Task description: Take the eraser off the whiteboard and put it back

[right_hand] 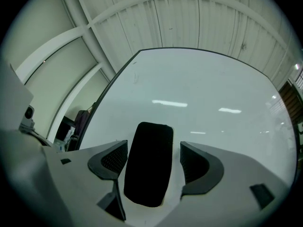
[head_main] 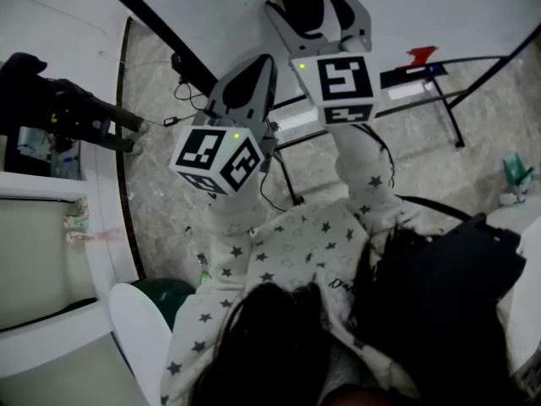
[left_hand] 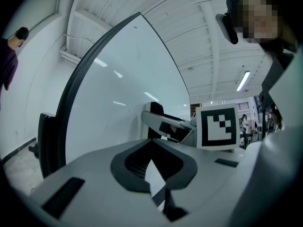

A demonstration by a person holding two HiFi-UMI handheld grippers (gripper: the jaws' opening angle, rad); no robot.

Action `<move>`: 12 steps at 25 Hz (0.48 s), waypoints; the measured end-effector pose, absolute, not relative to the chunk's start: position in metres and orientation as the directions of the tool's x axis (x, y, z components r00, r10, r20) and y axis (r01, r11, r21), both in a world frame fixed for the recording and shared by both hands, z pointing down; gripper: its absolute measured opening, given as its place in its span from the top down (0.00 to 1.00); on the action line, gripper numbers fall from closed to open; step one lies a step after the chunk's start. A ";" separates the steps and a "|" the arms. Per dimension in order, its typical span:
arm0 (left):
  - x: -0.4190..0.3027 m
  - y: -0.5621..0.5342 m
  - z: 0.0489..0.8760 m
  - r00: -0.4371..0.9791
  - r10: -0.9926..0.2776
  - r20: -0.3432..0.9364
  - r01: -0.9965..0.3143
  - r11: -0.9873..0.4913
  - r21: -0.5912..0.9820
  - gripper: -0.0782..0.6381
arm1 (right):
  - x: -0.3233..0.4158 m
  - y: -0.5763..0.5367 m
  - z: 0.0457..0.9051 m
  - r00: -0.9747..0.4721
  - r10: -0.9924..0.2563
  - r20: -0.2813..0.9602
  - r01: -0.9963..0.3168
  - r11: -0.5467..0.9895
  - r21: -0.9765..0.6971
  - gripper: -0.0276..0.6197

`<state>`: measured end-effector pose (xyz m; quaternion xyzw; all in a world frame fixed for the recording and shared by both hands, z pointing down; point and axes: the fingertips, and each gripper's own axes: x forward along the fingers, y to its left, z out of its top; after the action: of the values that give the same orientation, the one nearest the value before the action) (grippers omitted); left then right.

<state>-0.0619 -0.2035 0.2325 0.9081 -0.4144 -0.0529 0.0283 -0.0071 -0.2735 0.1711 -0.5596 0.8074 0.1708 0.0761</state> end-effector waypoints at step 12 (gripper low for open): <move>-0.065 -0.217 0.231 0.664 -0.742 -0.088 -0.734 -0.670 0.110 0.89 | -0.016 -0.255 0.200 -0.455 -0.865 -0.213 -0.890 0.432 0.147 0.58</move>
<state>-0.0646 -0.2169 0.2307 0.9116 -0.4050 -0.0627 0.0322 -0.0162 -0.2553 0.2003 -0.5194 0.8445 0.1192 0.0525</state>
